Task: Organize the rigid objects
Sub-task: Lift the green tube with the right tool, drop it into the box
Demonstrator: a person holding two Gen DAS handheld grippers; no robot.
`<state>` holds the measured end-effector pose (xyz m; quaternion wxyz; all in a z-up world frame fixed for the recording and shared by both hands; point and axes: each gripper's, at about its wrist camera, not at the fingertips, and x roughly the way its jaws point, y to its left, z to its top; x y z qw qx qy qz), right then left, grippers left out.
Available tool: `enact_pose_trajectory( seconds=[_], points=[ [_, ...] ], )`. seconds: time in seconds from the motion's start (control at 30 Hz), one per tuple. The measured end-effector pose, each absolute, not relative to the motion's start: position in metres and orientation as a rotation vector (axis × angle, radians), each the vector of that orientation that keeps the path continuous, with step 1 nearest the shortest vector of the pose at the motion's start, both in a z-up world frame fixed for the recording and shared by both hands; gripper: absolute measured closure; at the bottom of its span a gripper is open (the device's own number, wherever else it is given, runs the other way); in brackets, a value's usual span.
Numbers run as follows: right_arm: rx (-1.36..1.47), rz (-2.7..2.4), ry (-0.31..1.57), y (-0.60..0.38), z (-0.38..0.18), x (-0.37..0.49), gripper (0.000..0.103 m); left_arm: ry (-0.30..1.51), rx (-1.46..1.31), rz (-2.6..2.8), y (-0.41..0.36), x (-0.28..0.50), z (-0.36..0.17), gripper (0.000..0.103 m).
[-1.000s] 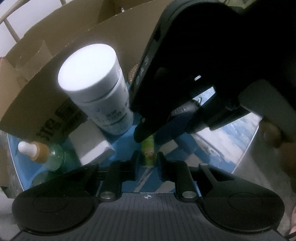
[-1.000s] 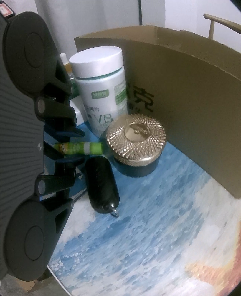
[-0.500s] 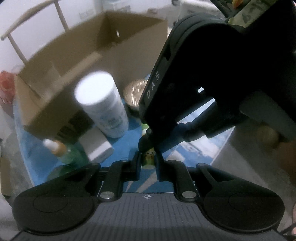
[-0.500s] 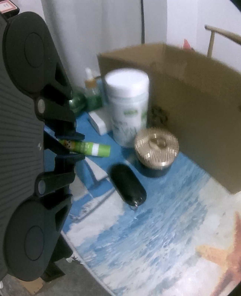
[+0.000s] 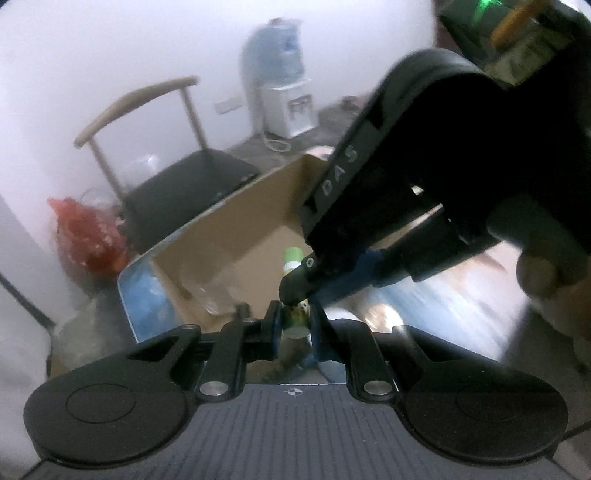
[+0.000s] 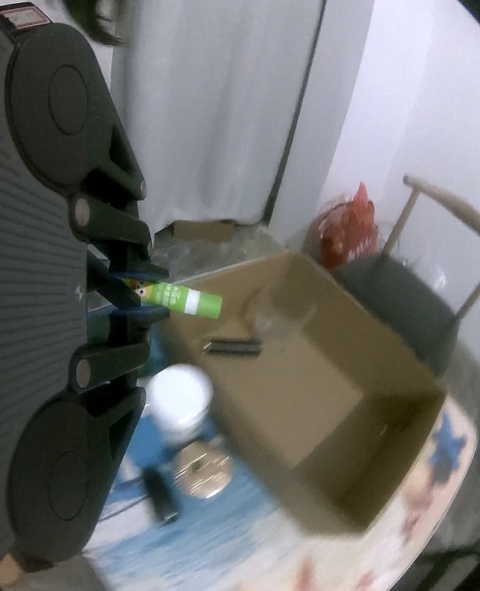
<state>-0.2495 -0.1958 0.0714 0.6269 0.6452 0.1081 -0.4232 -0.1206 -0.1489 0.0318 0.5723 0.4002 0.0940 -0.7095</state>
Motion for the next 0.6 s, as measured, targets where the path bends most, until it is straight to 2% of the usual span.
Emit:
enact_pose_trajectory(
  seconds=[0.1,0.33,0.6],
  points=[
    [1.484,-0.95,0.269,-0.238,0.056,-0.242,0.087,0.268,0.924,-1.627,-0.183,-0.107,0.024,0.088],
    [1.649,-0.922,0.389,-0.307,-0.012,-0.237,0.087,0.536,1.062,-1.501,-0.223,-0.115,0.031,0.088],
    [1.719,-0.925,0.412,-0.332,-0.047,-0.237,0.087,0.569,1.152,-1.442,-0.238,-0.135,0.017,0.084]
  ],
)
